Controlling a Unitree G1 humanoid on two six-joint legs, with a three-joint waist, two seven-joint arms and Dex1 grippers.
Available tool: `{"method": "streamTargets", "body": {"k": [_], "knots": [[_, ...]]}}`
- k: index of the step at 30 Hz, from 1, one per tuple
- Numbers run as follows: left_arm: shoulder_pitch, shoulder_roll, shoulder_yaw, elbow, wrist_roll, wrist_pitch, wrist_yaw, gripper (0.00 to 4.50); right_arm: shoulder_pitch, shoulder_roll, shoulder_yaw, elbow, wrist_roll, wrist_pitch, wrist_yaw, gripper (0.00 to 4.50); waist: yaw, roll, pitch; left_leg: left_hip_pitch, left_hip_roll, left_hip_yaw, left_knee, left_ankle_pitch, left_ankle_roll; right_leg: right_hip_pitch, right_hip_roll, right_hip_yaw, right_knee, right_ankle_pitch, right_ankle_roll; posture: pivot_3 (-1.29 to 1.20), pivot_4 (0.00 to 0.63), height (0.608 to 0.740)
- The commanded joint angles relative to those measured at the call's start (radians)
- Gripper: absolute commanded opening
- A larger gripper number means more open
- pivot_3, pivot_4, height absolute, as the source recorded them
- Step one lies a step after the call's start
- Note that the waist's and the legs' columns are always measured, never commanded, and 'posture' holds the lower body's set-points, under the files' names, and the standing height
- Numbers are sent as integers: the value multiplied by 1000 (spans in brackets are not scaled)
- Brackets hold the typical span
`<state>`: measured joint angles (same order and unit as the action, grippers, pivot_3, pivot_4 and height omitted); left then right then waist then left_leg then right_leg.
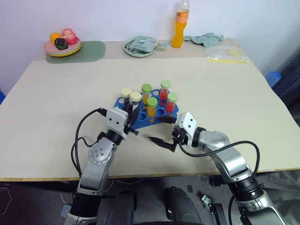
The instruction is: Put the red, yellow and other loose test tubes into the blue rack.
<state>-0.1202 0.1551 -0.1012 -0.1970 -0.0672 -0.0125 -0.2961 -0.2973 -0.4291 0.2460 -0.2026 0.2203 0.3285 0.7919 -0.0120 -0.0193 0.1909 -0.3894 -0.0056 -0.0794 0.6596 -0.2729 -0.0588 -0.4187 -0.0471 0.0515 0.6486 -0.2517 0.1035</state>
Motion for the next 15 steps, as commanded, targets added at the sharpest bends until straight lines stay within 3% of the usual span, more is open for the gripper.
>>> {"method": "streamTargets", "body": {"k": [1, 4, 9, 13, 15], "knots": [[6, -7, 13, -2, -8, -36, 5, 3119, -20, 3, -19, -39, 14, -10, 4, 4500, -1, 0, 0, 0, 0, 0, 0, 0, 0, 0, 0, 0, 0, 0, 0, 0, 150, 740], [26, -8, 39, -47, -47, -18, 5, 4484, -26, -7, -42, -62, 39, 7, 13, 4500, -2, 0, 0, 0, 0, 0, 0, 0, 0, 0, 0, 0, 0, 0, 0, 0, 150, 740], [131, 78, 112, -247, -179, 112, -63, 4484, -34, -110, -117, -107, 107, 69, 90, 4500, -3, 0, 0, 0, 1, 0, 0, 0, 0, 0, 0, 0, 0, 0, 0, 0, 150, 740], [238, 225, 222, -391, -348, 261, -157, 4484, -40, -191, -212, -70, 159, 106, 118, 4500, -3, 1, 0, 0, 1, 0, 0, 0, 1, 0, 0, 0, 0, 0, 0, 0, 150, 740], [326, 326, 349, -421, -428, 325, -221, 4484, -33, -256, -284, 9, 150, 93, 134, 4500, -4, 1, 0, 0, 1, 0, 0, 0, 1, 0, 1, 0, 0, 0, 0, 0, 150, 740]]}}
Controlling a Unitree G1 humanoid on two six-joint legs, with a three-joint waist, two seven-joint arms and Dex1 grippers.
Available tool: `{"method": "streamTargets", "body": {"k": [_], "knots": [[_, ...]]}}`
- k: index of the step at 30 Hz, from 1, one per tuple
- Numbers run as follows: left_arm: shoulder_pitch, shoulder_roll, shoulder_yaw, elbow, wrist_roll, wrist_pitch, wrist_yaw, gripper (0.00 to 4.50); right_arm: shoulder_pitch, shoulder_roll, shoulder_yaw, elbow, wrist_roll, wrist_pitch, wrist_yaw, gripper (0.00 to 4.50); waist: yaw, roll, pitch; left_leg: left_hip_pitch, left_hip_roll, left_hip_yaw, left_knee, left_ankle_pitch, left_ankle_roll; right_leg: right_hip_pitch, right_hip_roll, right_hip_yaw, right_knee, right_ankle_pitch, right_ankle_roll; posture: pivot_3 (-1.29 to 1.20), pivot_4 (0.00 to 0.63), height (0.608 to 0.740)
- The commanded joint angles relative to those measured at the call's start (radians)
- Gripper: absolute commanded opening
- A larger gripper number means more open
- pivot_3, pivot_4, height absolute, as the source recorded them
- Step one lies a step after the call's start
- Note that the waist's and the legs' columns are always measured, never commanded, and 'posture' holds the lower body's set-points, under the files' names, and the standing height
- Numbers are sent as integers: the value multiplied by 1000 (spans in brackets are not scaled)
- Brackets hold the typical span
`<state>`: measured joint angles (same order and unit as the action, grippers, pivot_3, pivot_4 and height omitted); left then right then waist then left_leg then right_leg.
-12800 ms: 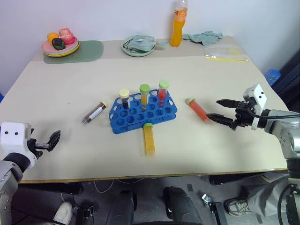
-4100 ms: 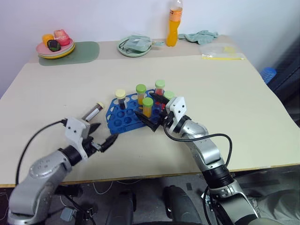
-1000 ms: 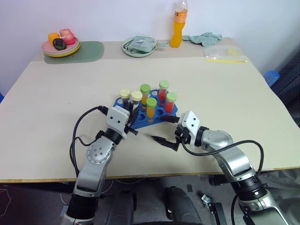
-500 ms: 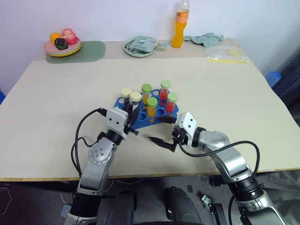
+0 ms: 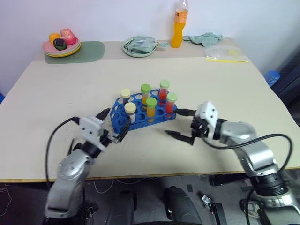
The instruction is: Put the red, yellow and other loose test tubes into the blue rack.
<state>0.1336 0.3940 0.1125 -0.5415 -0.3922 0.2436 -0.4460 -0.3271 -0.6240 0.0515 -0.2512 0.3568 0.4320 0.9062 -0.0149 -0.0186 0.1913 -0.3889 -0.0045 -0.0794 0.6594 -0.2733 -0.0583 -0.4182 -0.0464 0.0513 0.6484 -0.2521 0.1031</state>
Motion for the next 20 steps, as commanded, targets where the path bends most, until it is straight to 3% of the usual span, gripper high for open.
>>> {"method": "streamTargets", "body": {"k": [1, 6, 20], "knots": [[109, 126, 184, -79, -124, 85, -96, 4484, 2, -89, -116, 96, 5, -24, 26, 4500, -1, 1, 0, 0, 0, 0, 0, 0, 0, 0, 0, 0, 0, 0, 0, 0, 150, 740], [230, 215, 323, -1, -114, 90, -155, 4484, 17, -196, -195, 274, -17, -101, 73, 4500, 2, 1, 1, 0, 0, 2, 0, -1, 1, 0, -1, 0, -2, -2, -3, 0, 150, 740], [213, 143, 305, 52, -44, 62, -84, 4484, -32, -181, -169, 414, -48, -177, 116, 4500, -3, 2, 1, 0, 1, 2, 0, -1, 1, 0, 0, 1, -2, -1, -2, 0, 150, 740]]}}
